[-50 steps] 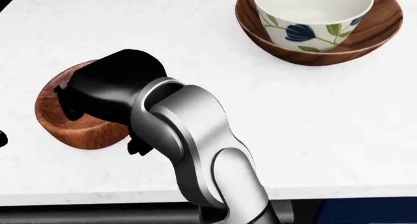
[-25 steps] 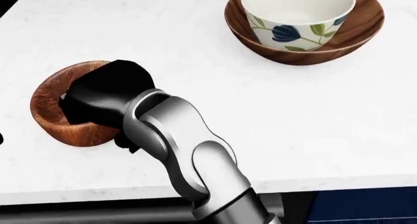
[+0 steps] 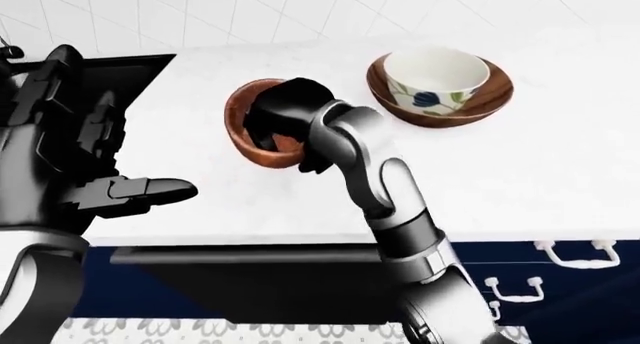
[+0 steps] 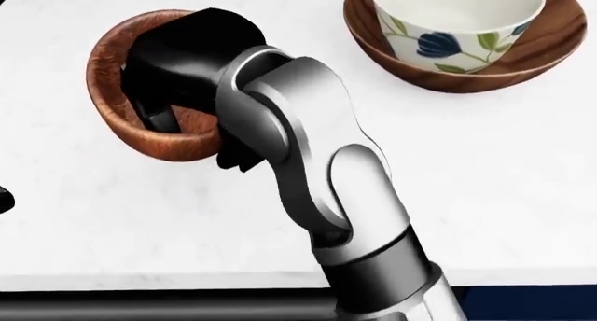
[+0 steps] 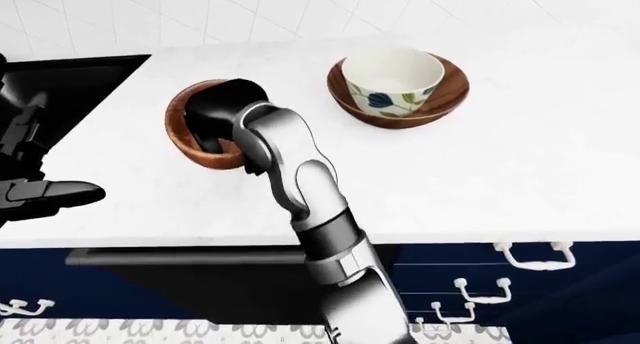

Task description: Stack the bowls from largest to smallest.

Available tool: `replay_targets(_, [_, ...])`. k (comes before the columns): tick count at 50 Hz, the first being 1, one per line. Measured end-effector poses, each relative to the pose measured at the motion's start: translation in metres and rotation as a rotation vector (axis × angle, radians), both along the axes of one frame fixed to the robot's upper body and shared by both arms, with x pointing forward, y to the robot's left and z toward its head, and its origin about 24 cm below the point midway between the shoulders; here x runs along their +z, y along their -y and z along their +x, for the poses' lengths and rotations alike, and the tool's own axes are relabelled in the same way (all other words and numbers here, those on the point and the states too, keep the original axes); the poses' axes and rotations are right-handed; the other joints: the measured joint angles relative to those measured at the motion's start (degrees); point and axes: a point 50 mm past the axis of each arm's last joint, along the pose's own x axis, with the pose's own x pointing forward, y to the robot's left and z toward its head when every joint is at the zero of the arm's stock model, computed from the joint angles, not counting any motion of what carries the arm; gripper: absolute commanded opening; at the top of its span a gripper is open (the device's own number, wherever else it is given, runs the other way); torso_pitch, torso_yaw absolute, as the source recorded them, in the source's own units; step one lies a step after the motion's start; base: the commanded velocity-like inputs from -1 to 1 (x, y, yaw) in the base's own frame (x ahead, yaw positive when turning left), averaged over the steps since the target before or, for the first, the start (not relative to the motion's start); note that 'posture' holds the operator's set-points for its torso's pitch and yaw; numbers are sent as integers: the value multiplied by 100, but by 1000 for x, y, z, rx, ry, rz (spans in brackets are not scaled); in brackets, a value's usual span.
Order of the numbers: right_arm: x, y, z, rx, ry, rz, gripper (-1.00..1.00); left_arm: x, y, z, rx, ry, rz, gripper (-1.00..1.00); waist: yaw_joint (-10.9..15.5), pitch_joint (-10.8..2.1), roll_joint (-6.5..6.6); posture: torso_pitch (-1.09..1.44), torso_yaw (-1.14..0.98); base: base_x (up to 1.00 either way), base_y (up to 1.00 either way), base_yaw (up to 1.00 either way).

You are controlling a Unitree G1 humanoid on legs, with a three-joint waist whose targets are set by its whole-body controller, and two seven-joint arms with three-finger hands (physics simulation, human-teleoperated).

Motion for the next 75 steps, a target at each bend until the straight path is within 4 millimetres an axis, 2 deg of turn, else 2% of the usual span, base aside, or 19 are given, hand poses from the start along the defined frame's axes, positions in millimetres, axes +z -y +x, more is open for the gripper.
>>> replay_targets(5, [33,16,0,-31,41,24,-100,2,-1,-1,6,8,1,100,2,20,-8,0,0,0,0,0])
replay_targets(12, [88,50,-4,-107,111,68,-100,4,2,-1,-1,9,6,100,-9,48,-35,0,0,0,0,0])
replay_targets(17, [109,70,4,-168,119,49,-100,6,3,-4,-5,17,8,100,-25,82,-24,0,0,0,0,0])
replay_targets(22, [129,101,18,-274,115,53,-100,7,1,-4,1,15,4,100,-26,115,-35,0,0,0,0,0])
replay_targets(31, [146,137,31,-389,101,54,-100,8,1,-4,1,19,1,100,-32,154,-9,0,0,0,0,0])
replay_targets(38, [147,156,38,-453,76,53,-100,8,0,-3,1,16,0,100,-32,148,-15,0,0,0,0,0])
replay_targets(45, [135,172,50,-514,23,57,-100,8,0,-5,3,19,1,100,-27,145,-17,0,0,0,0,0])
replay_targets(64, [100,166,74,-539,-70,19,-100,8,1,-6,-1,19,5,100,-2,119,-6,0,0,0,0,0])
replay_targets(75, [101,178,80,-609,-97,-22,-100,11,0,-5,0,20,8,100,3,108,-1,0,0,0,0,0])
